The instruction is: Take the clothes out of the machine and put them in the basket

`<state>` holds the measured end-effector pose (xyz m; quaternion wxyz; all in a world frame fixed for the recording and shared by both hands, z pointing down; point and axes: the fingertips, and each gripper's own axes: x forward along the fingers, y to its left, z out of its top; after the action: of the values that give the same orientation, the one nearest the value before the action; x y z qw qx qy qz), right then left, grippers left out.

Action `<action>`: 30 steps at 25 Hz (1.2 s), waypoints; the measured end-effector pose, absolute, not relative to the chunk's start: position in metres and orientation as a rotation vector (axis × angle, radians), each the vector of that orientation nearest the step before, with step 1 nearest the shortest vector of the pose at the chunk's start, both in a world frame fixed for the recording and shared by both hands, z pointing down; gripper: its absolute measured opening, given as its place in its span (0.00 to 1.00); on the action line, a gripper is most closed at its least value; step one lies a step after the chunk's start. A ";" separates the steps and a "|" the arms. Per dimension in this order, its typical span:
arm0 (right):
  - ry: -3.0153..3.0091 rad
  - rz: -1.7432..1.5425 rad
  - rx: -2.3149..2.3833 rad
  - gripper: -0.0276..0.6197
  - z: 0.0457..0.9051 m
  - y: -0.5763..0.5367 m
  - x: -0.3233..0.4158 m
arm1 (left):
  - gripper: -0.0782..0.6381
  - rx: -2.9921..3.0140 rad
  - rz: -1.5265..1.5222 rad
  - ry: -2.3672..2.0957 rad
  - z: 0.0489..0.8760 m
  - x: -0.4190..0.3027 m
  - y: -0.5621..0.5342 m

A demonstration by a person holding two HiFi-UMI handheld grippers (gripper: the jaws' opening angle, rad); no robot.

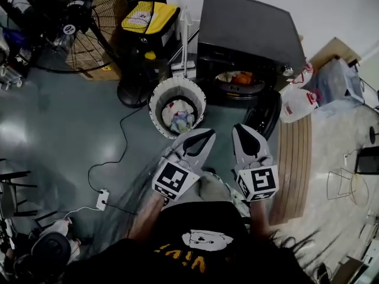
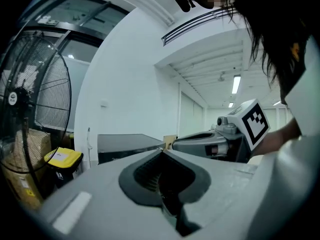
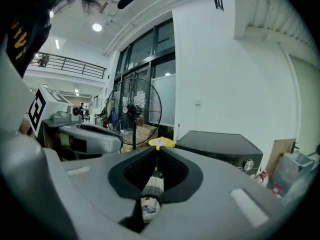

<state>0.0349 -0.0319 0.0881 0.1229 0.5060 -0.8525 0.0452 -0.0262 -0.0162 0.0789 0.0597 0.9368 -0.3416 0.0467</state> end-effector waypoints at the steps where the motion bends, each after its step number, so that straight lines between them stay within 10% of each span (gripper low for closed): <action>1: -2.489 0.135 1.476 0.11 0.090 -0.036 0.036 | 0.11 2.830 0.145 -1.037 0.081 -0.025 -0.018; 30: -2.474 0.325 1.442 0.16 0.217 -0.189 0.105 | 0.11 2.738 0.224 -1.175 0.147 0.035 -0.138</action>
<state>0.1055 -0.1886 0.2169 0.1293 0.4962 -0.8512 0.1118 0.0351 -0.1377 0.1467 0.0767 0.9137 -0.3920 0.0749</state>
